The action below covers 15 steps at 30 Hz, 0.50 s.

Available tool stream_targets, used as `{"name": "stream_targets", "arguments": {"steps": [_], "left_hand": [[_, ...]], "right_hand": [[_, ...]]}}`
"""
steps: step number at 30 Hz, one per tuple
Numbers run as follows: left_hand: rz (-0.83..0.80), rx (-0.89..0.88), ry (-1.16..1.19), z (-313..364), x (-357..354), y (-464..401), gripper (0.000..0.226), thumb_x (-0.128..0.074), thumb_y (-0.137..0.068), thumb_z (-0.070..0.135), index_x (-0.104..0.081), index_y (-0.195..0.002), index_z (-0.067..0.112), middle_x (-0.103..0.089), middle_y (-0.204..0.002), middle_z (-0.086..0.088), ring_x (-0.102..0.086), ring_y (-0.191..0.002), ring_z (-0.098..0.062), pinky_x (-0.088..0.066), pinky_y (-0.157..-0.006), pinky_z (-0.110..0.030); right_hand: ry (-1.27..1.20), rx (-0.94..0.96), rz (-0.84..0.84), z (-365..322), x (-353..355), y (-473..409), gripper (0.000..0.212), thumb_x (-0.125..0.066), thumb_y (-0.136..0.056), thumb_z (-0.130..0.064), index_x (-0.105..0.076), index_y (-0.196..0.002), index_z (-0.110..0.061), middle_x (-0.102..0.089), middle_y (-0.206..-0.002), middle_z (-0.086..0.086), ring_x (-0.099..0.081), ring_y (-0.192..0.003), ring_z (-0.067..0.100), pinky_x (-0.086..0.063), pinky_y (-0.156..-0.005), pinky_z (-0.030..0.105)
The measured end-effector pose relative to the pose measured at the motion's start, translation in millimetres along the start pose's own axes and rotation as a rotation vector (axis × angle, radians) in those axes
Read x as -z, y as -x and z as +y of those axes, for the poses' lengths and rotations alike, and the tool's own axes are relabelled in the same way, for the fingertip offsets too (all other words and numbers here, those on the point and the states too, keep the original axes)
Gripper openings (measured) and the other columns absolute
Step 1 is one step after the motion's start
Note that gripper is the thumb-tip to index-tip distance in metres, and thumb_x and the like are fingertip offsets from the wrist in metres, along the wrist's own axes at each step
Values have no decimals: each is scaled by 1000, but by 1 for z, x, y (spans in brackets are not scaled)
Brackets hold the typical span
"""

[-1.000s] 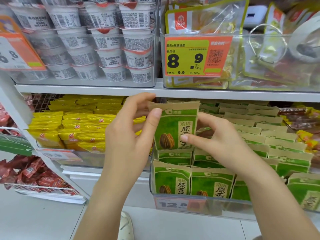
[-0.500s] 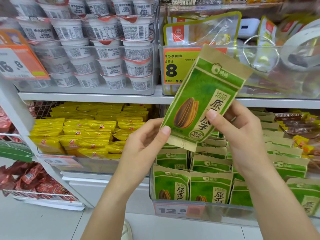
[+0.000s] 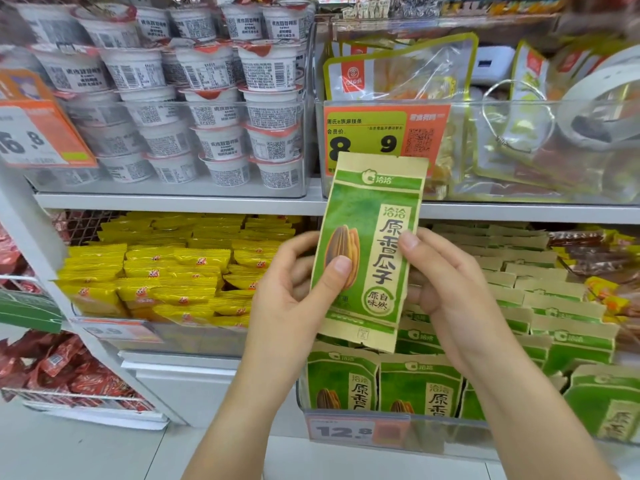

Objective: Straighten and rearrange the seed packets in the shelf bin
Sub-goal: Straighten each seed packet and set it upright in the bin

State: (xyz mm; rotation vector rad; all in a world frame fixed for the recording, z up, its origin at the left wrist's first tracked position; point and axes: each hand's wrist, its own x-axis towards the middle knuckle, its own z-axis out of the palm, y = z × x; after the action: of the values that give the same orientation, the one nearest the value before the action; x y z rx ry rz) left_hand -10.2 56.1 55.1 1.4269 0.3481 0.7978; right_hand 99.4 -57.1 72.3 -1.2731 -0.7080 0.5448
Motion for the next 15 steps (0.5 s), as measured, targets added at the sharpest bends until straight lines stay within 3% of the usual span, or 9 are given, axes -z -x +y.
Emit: {"name": "stream_targets", "arguments": {"steps": [3, 6, 8, 12, 15], "left_hand": [[147, -204, -239, 0, -2, 4, 36, -71, -80, 35, -51, -110, 34, -66, -109, 20, -69, -94, -7, -56, -67, -23], [142, -357, -499, 3, -3, 8, 13, -57, -92, 44, -49, -102, 41, -62, -103, 17, -65, -95, -14, -57, -70, -41], [73, -276, -490, 8, -6, 11, 25, -55, -84, 60, -46, -101, 43, -62, -103, 13, -65, -94, -17, -56, -71, -47], [-11, -124, -537, 14, -11, 16, 61, -64, -54, 77, -38, -99, 45, -61, -108, 15, -63, -96, -7, -55, -75, -35], [-53, -127, -472, 12, -8, 14, 53, -67, -58, 70, -39, -94, 42, -64, -104, 12, -64, -94, -11, -55, -75, -38]], "right_hand": [[-15, 40, 7, 1, -4, 2, 31, -56, -82, -32, -68, -106, -17, -75, -98, 3, -71, -86, 16, -58, -64, 29], [-13, 107, 18, 1, -7, 4, 25, -70, -79, -31, -67, -102, -20, -75, -96, -3, -71, -84, 11, -56, -63, 22], [25, 162, 32, 2, -7, 5, 30, -78, -72, -34, -66, -98, -23, -74, -95, -6, -70, -85, 7, -55, -66, 20], [23, 166, 21, 5, -8, 5, 35, -77, -64, -44, -67, -92, -26, -74, -96, -5, -70, -86, 10, -56, -70, 24], [-47, 136, -38, 3, -10, 6, 49, -72, -71, -56, -67, -102, -18, -73, -102, 3, -69, -92, 17, -55, -73, 25]]}}
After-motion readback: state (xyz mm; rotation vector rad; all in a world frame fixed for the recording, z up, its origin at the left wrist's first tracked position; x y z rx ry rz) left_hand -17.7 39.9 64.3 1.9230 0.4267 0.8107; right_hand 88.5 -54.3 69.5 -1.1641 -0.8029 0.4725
